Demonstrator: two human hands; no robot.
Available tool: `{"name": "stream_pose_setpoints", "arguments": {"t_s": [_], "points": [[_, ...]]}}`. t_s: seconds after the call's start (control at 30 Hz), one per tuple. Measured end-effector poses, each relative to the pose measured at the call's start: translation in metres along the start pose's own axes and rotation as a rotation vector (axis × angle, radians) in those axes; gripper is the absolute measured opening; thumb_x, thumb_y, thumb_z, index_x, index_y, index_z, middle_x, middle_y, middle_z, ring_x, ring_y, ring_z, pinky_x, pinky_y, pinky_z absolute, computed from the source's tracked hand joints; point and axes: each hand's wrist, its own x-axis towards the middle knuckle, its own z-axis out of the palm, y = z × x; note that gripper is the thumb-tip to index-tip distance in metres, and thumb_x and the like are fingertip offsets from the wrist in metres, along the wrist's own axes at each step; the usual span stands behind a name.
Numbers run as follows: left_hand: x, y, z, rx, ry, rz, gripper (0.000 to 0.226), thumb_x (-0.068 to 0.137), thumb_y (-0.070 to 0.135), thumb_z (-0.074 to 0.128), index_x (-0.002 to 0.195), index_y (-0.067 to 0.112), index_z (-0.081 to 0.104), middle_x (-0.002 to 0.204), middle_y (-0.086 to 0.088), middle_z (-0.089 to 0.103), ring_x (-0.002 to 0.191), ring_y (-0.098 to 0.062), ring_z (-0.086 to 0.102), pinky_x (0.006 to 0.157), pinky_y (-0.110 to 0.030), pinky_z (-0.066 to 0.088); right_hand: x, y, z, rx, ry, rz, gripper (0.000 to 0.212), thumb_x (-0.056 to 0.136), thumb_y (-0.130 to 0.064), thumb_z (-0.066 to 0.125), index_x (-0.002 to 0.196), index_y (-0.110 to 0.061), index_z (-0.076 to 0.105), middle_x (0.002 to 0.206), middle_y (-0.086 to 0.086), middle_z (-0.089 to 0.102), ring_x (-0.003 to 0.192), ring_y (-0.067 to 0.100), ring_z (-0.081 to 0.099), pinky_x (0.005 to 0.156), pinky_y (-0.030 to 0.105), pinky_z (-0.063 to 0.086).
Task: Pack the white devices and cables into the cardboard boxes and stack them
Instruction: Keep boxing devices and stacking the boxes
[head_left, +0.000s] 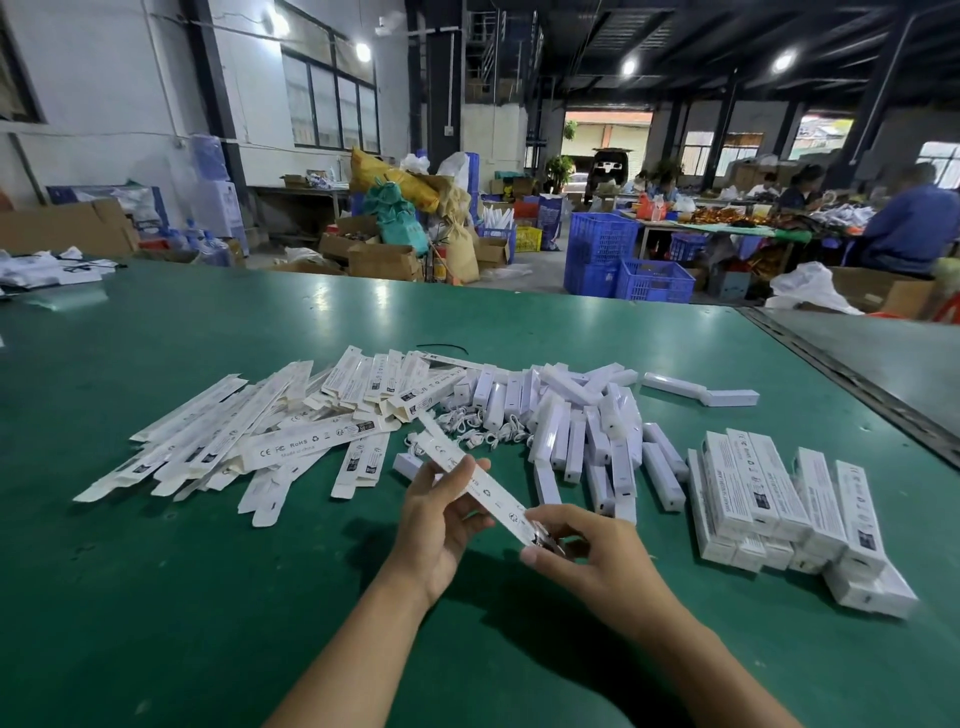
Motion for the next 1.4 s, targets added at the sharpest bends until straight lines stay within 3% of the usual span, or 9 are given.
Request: {"name": "stream_pose_setpoints", "arguments": {"t_s": [0.2, 0.33, 0.5, 0.67, 0.83, 0.93, 1.13, 1.23, 1.4], "points": [[-0.005, 0.008, 0.001, 0.113, -0.059, 0.006, 0.035, 0.062, 0.027, 0.078, 0.097, 0.024, 0.076, 0.100, -0.003, 0.074, 0.080, -0.012, 0.063, 0.066, -0.029, 0.045, -0.001, -0.006, 0.001, 0.235, -0.068, 0.065, 0.019, 0.083, -0.028, 0.078, 0.102, -0.027, 0.074, 0.089, -0.009, 0.074, 0.072, 0.003, 0.066, 0.062, 0.018, 0.048], [-0.003, 0.004, -0.001, 0.075, -0.031, 0.031, 0.030, 0.069, 0.019, 0.075, 0.098, 0.014, 0.067, 0.099, -0.012, 0.074, 0.098, -0.030, 0.068, 0.076, -0.037, 0.054, -0.001, -0.007, 0.002, 0.301, -0.062, 0.110, 0.023, 0.083, -0.024, 0.078, 0.103, -0.033, 0.072, 0.096, -0.007, 0.075, 0.083, 0.012, 0.071, 0.073, 0.026, 0.055], [-0.006, 0.001, 0.004, 0.020, -0.090, -0.011, 0.039, 0.082, 0.013, 0.067, 0.118, 0.011, 0.053, 0.108, -0.021, 0.073, 0.098, -0.037, 0.072, 0.070, -0.040, 0.060, 0.002, -0.005, 0.004, 0.281, -0.041, 0.160, 0.027, 0.081, -0.024, 0.079, 0.099, -0.042, 0.070, 0.096, -0.006, 0.075, 0.085, 0.014, 0.071, 0.082, 0.036, 0.057], [-0.004, -0.001, 0.008, -0.050, -0.095, -0.010, 0.041, 0.084, 0.012, 0.059, 0.124, 0.007, 0.049, 0.098, -0.018, 0.075, 0.090, -0.034, 0.074, 0.066, -0.042, 0.061, 0.002, -0.006, 0.006, 0.297, -0.077, 0.167, 0.023, 0.084, -0.017, 0.076, 0.103, -0.029, 0.069, 0.096, -0.005, 0.076, 0.082, 0.017, 0.074, 0.076, 0.039, 0.061], [-0.002, -0.007, 0.006, -0.085, -0.025, 0.014, 0.015, 0.093, 0.011, 0.053, 0.107, 0.004, 0.052, 0.078, -0.010, 0.072, 0.070, -0.026, 0.073, 0.061, -0.038, 0.060, 0.002, -0.009, 0.014, 0.262, -0.059, 0.127, 0.019, 0.087, -0.014, 0.073, 0.102, -0.026, 0.071, 0.096, -0.004, 0.075, 0.081, 0.016, 0.073, 0.076, 0.041, 0.061], [-0.002, -0.008, 0.005, -0.104, -0.023, 0.003, 0.018, 0.087, 0.017, 0.056, 0.099, 0.004, 0.053, 0.074, -0.008, 0.070, 0.067, -0.023, 0.071, 0.060, -0.035, 0.059, 0.000, -0.011, 0.017, 0.255, -0.054, 0.115, 0.016, 0.089, -0.016, 0.071, 0.102, -0.026, 0.072, 0.099, -0.004, 0.074, 0.076, 0.019, 0.073, 0.069, 0.039, 0.061], [-0.005, -0.001, 0.006, -0.073, -0.090, -0.012, 0.043, 0.086, 0.025, 0.059, 0.126, 0.012, 0.052, 0.108, -0.013, 0.074, 0.099, -0.030, 0.073, 0.071, -0.039, 0.060, -0.002, -0.015, 0.015, 0.467, -0.042, 0.198, 0.017, 0.087, -0.028, 0.072, 0.104, -0.026, 0.071, 0.096, 0.002, 0.072, 0.069, 0.032, 0.073, 0.061, 0.034, 0.058], [-0.011, 0.003, 0.010, -0.014, -0.159, -0.047, 0.049, 0.084, 0.033, 0.067, 0.127, 0.016, 0.054, 0.113, -0.014, 0.071, 0.100, -0.031, 0.070, 0.080, -0.042, 0.058, 0.000, -0.015, 0.013, 0.588, -0.026, 0.275, 0.019, 0.083, -0.038, 0.070, 0.100, -0.030, 0.073, 0.093, 0.005, 0.073, 0.068, 0.032, 0.071, 0.061, 0.034, 0.055], [-0.020, -0.002, 0.017, 0.120, -0.332, -0.151, 0.058, 0.082, 0.019, 0.071, 0.136, 0.031, 0.054, 0.113, -0.022, 0.067, 0.091, -0.033, 0.067, 0.058, -0.036, 0.051, 0.004, -0.015, 0.011, 0.921, -0.052, 0.326, 0.034, 0.092, -0.040, 0.055, 0.109, -0.014, 0.070, 0.103, 0.023, 0.071, 0.070, 0.036, 0.067, 0.059, 0.034, 0.054]]}}
